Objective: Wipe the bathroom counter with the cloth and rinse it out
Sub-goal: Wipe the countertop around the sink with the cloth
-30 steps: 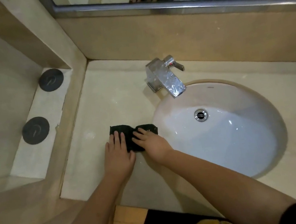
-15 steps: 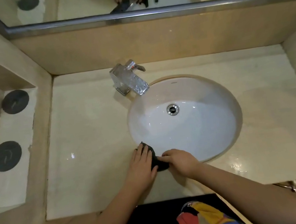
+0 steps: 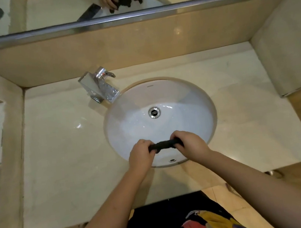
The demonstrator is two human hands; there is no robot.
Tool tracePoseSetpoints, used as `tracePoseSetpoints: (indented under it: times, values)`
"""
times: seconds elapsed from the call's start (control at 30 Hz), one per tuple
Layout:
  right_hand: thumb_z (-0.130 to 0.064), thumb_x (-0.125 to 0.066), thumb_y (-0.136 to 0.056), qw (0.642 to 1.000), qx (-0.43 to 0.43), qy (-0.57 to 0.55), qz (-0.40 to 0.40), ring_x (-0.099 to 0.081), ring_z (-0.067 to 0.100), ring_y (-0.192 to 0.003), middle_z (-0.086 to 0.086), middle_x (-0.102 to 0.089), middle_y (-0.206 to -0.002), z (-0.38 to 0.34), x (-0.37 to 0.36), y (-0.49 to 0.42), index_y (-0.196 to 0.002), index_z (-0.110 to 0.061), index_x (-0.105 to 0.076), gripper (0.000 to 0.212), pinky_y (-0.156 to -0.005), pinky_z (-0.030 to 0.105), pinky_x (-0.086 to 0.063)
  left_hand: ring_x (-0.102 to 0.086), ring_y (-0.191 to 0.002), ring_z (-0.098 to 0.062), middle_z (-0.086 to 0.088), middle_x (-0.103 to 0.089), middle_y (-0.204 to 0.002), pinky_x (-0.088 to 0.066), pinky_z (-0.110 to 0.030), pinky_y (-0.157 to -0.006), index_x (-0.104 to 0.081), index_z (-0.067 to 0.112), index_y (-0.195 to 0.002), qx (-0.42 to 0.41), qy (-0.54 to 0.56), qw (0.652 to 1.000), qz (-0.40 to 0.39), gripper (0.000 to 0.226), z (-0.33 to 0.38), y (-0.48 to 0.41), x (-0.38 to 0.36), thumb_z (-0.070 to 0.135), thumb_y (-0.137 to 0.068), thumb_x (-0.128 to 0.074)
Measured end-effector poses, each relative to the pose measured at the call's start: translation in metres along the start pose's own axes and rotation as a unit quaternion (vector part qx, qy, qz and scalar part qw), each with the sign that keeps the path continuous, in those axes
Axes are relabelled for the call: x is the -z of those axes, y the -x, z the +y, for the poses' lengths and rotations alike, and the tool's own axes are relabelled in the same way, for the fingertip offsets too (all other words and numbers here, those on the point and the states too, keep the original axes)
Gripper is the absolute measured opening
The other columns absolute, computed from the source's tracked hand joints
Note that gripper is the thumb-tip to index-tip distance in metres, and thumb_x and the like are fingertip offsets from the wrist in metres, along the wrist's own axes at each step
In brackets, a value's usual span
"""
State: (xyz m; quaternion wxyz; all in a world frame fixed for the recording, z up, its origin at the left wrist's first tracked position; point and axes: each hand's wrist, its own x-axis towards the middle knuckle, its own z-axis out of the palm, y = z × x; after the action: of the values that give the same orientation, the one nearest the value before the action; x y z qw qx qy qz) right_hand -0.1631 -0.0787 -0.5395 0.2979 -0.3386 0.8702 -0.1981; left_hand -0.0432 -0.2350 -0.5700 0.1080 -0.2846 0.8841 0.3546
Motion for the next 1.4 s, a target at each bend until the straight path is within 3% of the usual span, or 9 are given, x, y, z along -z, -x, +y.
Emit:
tracePoseSetpoints:
  times: [0.17, 0.43, 0.67, 0.77, 0.93, 1.0, 1.07, 1.17, 1.4]
  values:
    - [-0.009, -0.055, -0.086, 0.995, 0.055, -0.076, 0.042, -0.061, 0.012, -0.081, -0.007, -0.067, -0.096, -0.017, 0.033, -0.003, -0.101, -0.022, -0.060, 0.021, -0.072, 0.029, -0.050, -0.049, -0.119, -0.011, 0.010, -0.049, -0.134, -0.037, -0.020, -0.094, -0.049, 0.029, -0.133, 0.029, 0.157, 0.987, -0.026, 0.053, 0.039, 0.001, 0.021, 0.026, -0.084, -0.068]
    - [-0.010, -0.060, -0.084, 0.980, 0.128, -0.118, 0.098, -0.064, 0.006, -0.068, -0.011, -0.067, -0.084, -0.032, 0.097, -0.010, -0.096, -0.026, -0.054, 0.021, -0.067, 0.031, -0.052, -0.067, -0.067, -0.003, 0.008, -0.071, -0.087, -0.045, -0.013, -0.064, -0.065, 0.026, -0.094, 0.002, 0.243, 0.968, 0.057, 0.016, 0.101, -0.006, 0.059, 0.015, -0.083, -0.067]
    - [-0.026, -0.076, -0.075, 0.980, 0.165, -0.092, 0.067, -0.055, 0.009, -0.110, -0.014, -0.060, -0.123, -0.015, 0.120, -0.006, -0.097, -0.028, -0.056, 0.030, -0.091, 0.028, -0.043, -0.062, -0.063, -0.003, -0.001, -0.068, -0.096, -0.043, -0.012, -0.060, -0.063, 0.011, -0.097, -0.036, 0.285, 0.958, 0.018, 0.016, 0.124, -0.006, 0.105, 0.005, -0.082, -0.064]
    - [-0.025, -0.080, -0.071, 0.975, 0.174, -0.131, 0.035, -0.049, 0.002, -0.122, -0.019, -0.051, -0.135, -0.020, 0.132, 0.000, -0.091, -0.041, -0.051, 0.038, -0.099, 0.023, -0.037, -0.066, -0.081, -0.012, -0.005, -0.069, -0.097, -0.051, -0.028, -0.080, -0.062, 0.009, -0.098, -0.050, 0.333, 0.941, -0.041, 0.015, 0.129, 0.000, 0.119, 0.005, -0.084, -0.065]
    - [-0.009, -0.077, -0.073, 0.963, 0.170, -0.208, 0.019, -0.067, 0.019, -0.078, -0.007, -0.064, -0.081, -0.031, 0.147, 0.002, -0.081, -0.026, -0.051, 0.032, -0.071, 0.048, -0.056, -0.068, -0.087, -0.024, -0.006, -0.071, -0.102, -0.051, -0.036, -0.088, -0.060, 0.012, -0.109, -0.060, 0.399, 0.913, -0.052, 0.032, 0.137, 0.009, 0.130, 0.009, -0.079, -0.070]
    - [-0.014, -0.076, -0.073, 0.966, 0.154, -0.204, 0.031, -0.066, 0.029, -0.065, 0.000, -0.064, -0.077, -0.036, 0.154, 0.002, -0.081, -0.028, -0.050, 0.030, -0.056, 0.049, -0.056, -0.068, -0.092, -0.019, 0.005, -0.065, -0.117, -0.051, -0.033, -0.088, -0.053, 0.025, -0.123, -0.101, 0.293, 0.950, 0.031, 0.052, 0.134, 0.011, 0.134, 0.013, -0.078, -0.074]
    - [-0.023, -0.076, -0.071, 0.975, 0.124, -0.180, 0.041, -0.065, 0.027, -0.064, -0.003, -0.066, -0.076, -0.039, 0.161, 0.001, -0.083, -0.033, -0.049, 0.032, -0.058, 0.048, -0.055, -0.060, -0.107, -0.015, 0.008, -0.050, -0.134, -0.048, -0.035, -0.092, -0.039, 0.031, -0.137, -0.241, 0.011, 0.958, 0.152, 0.071, 0.125, 0.010, 0.137, 0.018, -0.077, -0.075]
    - [-0.028, -0.079, -0.068, 0.972, 0.104, -0.211, 0.000, -0.069, 0.018, -0.076, -0.003, -0.070, -0.079, -0.047, 0.168, -0.001, -0.085, -0.034, -0.047, 0.037, -0.073, 0.044, -0.056, -0.054, -0.119, -0.024, -0.002, -0.045, -0.144, -0.041, -0.043, -0.101, -0.034, 0.027, -0.142, -0.388, -0.284, 0.850, 0.217, 0.085, 0.120, 0.006, 0.135, 0.022, -0.070, -0.079]
    - [-0.009, -0.079, -0.075, 0.955, 0.104, -0.274, -0.053, -0.059, 0.009, -0.060, -0.007, -0.062, -0.063, -0.069, 0.176, 0.001, -0.085, -0.014, -0.050, 0.031, -0.063, 0.022, -0.045, -0.060, -0.085, -0.021, 0.002, -0.067, -0.103, -0.042, -0.034, -0.080, -0.058, 0.015, -0.113, -0.498, -0.283, 0.747, 0.336, 0.029, 0.122, -0.013, 0.143, 0.006, -0.085, -0.056]
